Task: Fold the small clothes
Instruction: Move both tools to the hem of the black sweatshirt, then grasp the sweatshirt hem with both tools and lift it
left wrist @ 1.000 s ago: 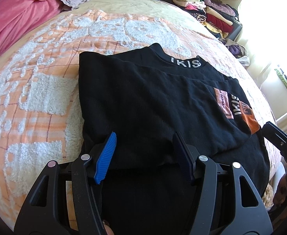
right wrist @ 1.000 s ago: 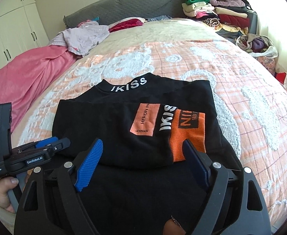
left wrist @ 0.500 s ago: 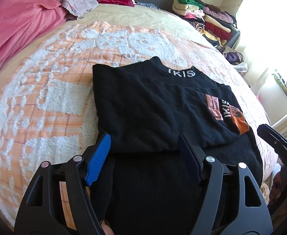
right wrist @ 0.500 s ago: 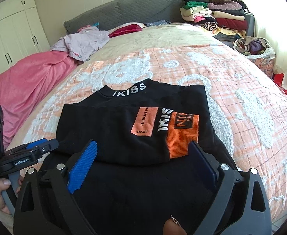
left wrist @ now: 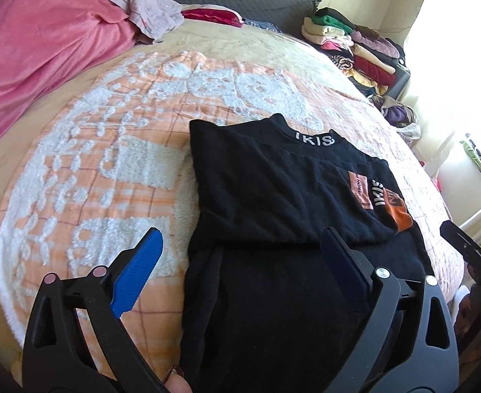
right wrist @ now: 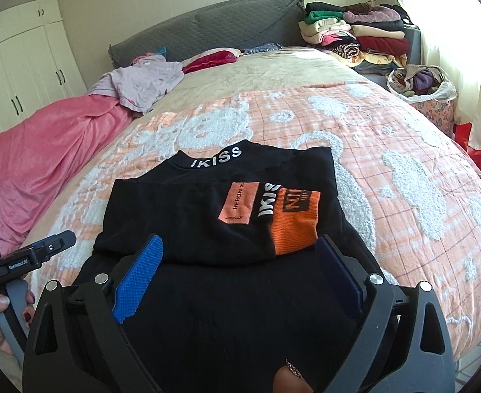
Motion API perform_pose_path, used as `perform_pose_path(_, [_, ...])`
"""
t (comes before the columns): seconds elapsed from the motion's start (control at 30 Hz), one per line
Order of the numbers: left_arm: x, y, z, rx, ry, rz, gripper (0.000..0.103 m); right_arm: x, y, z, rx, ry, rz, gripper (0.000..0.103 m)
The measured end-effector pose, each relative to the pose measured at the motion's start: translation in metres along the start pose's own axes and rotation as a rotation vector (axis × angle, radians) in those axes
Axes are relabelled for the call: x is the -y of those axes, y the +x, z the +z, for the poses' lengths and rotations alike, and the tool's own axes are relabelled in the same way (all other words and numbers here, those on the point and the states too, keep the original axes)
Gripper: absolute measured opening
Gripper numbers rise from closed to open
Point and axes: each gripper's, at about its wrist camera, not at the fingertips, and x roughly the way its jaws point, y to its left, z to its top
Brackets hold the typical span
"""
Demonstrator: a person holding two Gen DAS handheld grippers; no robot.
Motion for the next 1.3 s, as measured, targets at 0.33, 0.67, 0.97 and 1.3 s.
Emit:
perform_pose_path(0.33, [-0.023,-0.013,-0.019,-0.003,-0.042,0.029,0.090,0.011,-0.013,-0.012,-0.002,0.016,-0.010,0.093])
perform_pose_path(0.67, [-0.042,-0.033,-0.037,0.009,-0.076,0.041,0.090,0.015,-0.026,-0.028,-0.007,0.012,-0.009,0.093])
perform_pose_path(0.97, [-0.047,-0.046,-0.055,0.011,-0.084,0.029,0.088,0.021,-0.038,-0.045,-0.015,0.014,-0.011,0.093])
perform_pose_path(1.3, [-0.045,-0.050,-0.084,-0.029,-0.057,-0.018,0.069,0.035,-0.049,-0.069,-0.044,0.009,-0.037,0.093])
